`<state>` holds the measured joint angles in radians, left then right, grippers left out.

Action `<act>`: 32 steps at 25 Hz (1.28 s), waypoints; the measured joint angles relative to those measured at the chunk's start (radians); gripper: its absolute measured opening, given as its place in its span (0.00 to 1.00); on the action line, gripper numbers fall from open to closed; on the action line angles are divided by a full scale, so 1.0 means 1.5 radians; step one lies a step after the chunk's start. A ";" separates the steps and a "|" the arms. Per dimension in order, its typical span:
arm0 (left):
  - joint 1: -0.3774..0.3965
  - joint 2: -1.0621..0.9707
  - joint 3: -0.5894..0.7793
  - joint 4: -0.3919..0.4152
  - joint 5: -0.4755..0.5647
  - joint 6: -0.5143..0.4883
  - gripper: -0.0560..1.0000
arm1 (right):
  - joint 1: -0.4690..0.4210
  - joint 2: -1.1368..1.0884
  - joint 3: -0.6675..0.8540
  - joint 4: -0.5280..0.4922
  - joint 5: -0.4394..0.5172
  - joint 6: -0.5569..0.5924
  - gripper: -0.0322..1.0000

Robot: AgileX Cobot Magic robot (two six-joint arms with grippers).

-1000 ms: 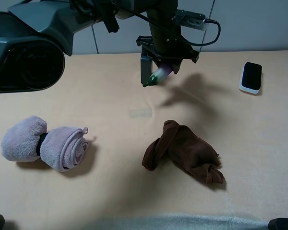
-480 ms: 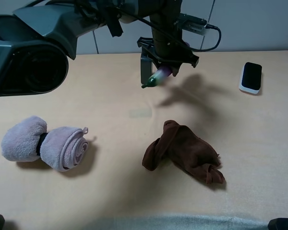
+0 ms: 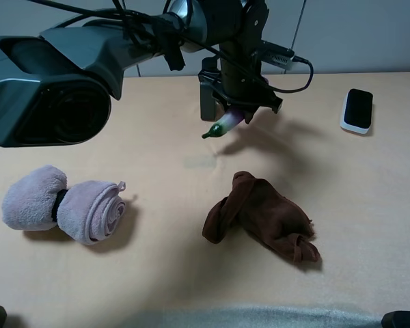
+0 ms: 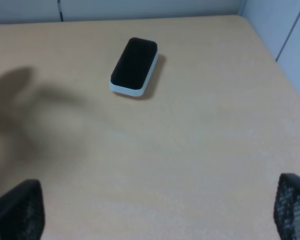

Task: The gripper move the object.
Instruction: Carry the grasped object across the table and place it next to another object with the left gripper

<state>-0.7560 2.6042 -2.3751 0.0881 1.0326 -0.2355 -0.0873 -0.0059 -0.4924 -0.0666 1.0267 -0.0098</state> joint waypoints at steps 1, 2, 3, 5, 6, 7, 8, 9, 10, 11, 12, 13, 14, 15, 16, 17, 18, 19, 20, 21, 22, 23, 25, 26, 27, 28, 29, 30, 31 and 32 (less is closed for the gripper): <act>0.000 0.004 0.000 0.000 -0.001 0.000 0.50 | 0.000 0.000 0.000 0.000 0.000 0.000 0.70; 0.000 0.006 0.000 0.001 -0.002 0.000 0.50 | 0.000 0.000 0.000 0.000 0.000 0.000 0.70; 0.000 0.010 0.000 0.002 -0.002 0.000 0.50 | 0.000 0.000 0.000 0.000 0.000 0.000 0.70; 0.000 0.012 0.000 0.005 -0.007 0.000 0.50 | 0.000 0.000 0.000 0.000 0.000 0.000 0.70; 0.000 0.012 0.000 0.009 -0.009 0.000 0.50 | 0.000 0.000 0.000 0.000 0.000 0.000 0.70; 0.000 0.012 0.000 0.012 -0.014 0.000 0.50 | 0.000 0.000 0.000 0.000 0.000 0.000 0.70; 0.000 0.012 0.000 0.015 -0.017 0.000 0.50 | 0.000 0.000 0.000 0.000 0.000 0.000 0.70; 0.000 0.012 0.000 0.017 -0.019 0.000 0.50 | 0.000 0.000 0.000 0.000 0.000 0.000 0.70; 0.000 0.012 0.000 0.017 -0.019 -0.001 0.50 | 0.000 0.000 0.000 0.000 0.000 0.000 0.70; 0.000 0.012 0.000 0.017 -0.019 0.000 0.50 | 0.000 0.000 0.000 0.000 0.000 0.000 0.70; 0.000 0.012 0.000 0.017 -0.020 0.000 0.50 | 0.000 0.000 0.000 0.000 0.000 0.000 0.70; 0.000 0.012 0.000 0.017 -0.020 0.000 0.50 | 0.000 0.000 0.000 0.000 0.000 0.000 0.70; 0.000 0.012 0.000 0.017 -0.023 0.000 0.50 | 0.000 0.000 0.000 0.000 0.000 0.000 0.70; 0.000 0.012 0.000 0.017 -0.024 0.000 0.50 | 0.000 0.000 0.000 0.000 0.000 0.000 0.70; 0.000 0.012 0.000 0.018 -0.024 0.000 0.50 | 0.000 0.000 0.000 0.000 0.000 0.000 0.70; 0.000 0.012 0.000 0.018 -0.024 0.000 0.50 | 0.000 0.000 0.000 0.000 0.000 0.000 0.70; 0.000 0.012 0.000 0.018 -0.025 0.000 0.50 | 0.000 0.000 0.000 0.000 0.000 0.000 0.70; 0.000 0.012 0.000 0.018 -0.026 0.000 0.50 | 0.000 0.000 0.000 0.000 0.000 0.000 0.70; 0.000 0.012 0.000 0.018 -0.026 0.000 0.50 | 0.000 0.000 0.000 0.000 0.000 0.000 0.70; 0.000 0.012 0.000 0.018 -0.026 0.000 0.50 | 0.000 0.000 0.000 0.000 0.000 0.000 0.70; 0.000 0.012 0.000 0.018 -0.028 0.000 0.50 | 0.000 0.000 0.000 0.000 0.000 0.000 0.70; 0.000 0.012 0.000 0.018 -0.028 0.000 0.50 | 0.000 0.000 0.000 0.000 0.000 0.000 0.70; 0.000 0.012 0.000 0.018 -0.029 0.000 0.51 | 0.000 0.000 0.000 0.000 0.000 0.000 0.70; 0.000 0.012 0.000 0.018 -0.029 0.000 0.53 | 0.000 0.000 0.000 0.000 0.000 0.000 0.70; 0.000 0.012 0.000 0.018 -0.031 0.000 0.55 | 0.000 0.000 0.000 0.000 0.000 0.000 0.70; 0.000 0.012 0.000 0.018 -0.032 0.000 0.58 | 0.000 0.000 0.000 0.000 0.000 0.000 0.70; 0.000 0.012 0.000 0.019 -0.034 0.000 0.61 | 0.000 0.000 0.000 0.000 0.000 0.000 0.70; 0.000 0.012 0.000 0.019 -0.034 0.000 0.64 | 0.000 0.000 0.000 0.000 0.000 0.000 0.70; 0.000 0.012 0.000 0.019 -0.034 0.000 0.66 | 0.000 0.000 0.000 0.000 0.000 0.000 0.70; 0.000 0.012 0.000 0.019 -0.034 0.000 0.68 | 0.000 0.000 0.000 0.000 0.000 0.000 0.70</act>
<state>-0.7560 2.6217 -2.3751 0.1167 0.9816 -0.2362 -0.0873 -0.0059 -0.4924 -0.0666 1.0267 -0.0098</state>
